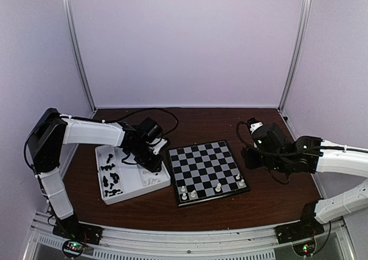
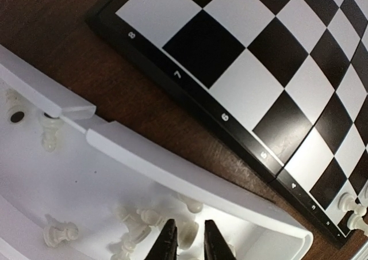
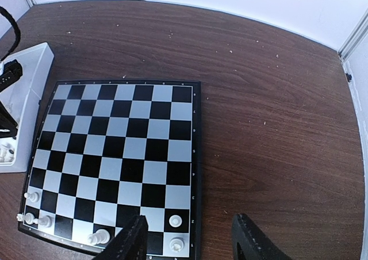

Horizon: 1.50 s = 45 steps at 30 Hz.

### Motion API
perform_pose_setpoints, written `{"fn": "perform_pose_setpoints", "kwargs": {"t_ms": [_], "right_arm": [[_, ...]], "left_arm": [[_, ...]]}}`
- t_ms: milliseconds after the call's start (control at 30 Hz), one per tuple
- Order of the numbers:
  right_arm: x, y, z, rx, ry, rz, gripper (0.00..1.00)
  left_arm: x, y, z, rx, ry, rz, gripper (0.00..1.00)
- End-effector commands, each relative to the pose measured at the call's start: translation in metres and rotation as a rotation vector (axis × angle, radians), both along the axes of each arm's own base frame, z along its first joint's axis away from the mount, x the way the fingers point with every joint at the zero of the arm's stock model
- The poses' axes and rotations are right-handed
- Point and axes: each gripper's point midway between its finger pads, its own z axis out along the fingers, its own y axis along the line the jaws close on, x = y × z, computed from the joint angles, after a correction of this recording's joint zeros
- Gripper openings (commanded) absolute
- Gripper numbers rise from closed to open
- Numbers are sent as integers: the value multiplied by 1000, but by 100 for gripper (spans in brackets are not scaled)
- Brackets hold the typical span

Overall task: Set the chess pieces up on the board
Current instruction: Pick up the chess piece from the storage box, then place the chess piece on the chessboard.

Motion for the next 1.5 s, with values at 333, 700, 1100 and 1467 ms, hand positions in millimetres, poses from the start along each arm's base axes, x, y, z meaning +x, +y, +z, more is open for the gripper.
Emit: {"fn": "perform_pose_setpoints", "kwargs": {"t_ms": [333,700,1100,1467], "right_arm": [[3,-4,-2,-3,2,-18,52],[2,-5,-2,3,4,-20,52],[4,1,-4,11,11,-7,52],[6,6,-5,16,14,0,52]], "left_arm": [[22,-17,2,-42,-38,-16,16],[18,-15,2,-38,-27,-18,2],[6,-16,64,-164,-59,16,3],[-26,-64,100,-334,-32,-171,3]]}}
